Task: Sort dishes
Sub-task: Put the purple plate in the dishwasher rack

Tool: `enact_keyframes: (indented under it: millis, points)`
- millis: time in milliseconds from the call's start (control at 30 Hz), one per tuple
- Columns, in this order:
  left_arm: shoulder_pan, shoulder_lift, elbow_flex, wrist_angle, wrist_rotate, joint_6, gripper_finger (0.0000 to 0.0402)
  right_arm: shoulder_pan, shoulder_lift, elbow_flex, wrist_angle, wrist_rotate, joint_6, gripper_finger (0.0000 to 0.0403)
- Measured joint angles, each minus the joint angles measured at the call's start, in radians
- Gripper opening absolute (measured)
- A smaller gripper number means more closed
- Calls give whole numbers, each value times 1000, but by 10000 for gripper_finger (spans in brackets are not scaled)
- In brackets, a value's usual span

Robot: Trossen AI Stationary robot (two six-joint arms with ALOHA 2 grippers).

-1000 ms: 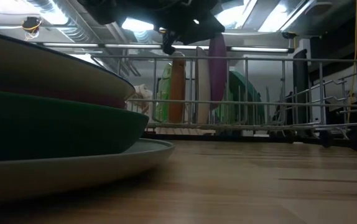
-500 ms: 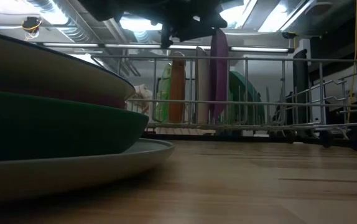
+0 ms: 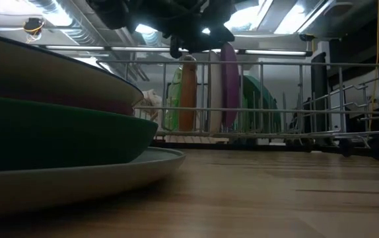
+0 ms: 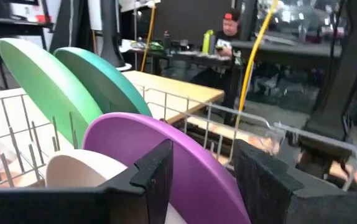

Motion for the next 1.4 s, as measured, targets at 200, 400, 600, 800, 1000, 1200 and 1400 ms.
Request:
enact_keyframes:
  millis: [200, 400, 600, 800, 1000, 1200, 1400]
  points:
    - [-3, -3, 3, -60, 5, 44, 157, 0, 0, 0, 0, 0, 0, 179]
    - [-9, 2, -1, 3, 8, 180, 157, 0, 0, 0, 0, -36, 0, 179]
    - [-16, 3, -2, 19, 9, 303, 157, 0, 0, -7, 5, -327, -12, 179]
    - [-16, 3, -2, -6, 8, 311, 157, 1, 2, -152, 89, -385, -17, 179]
    - [-16, 3, -2, -11, 8, 311, 157, 0, 3, -344, 276, -386, -49, 179]
    - [-16, 2, -1, -47, 8, 312, 157, 0, 2, -461, 449, -429, -62, 179]
    - [-16, 2, -1, -43, 8, 311, 157, 0, 2, -582, 564, -472, -78, 179]
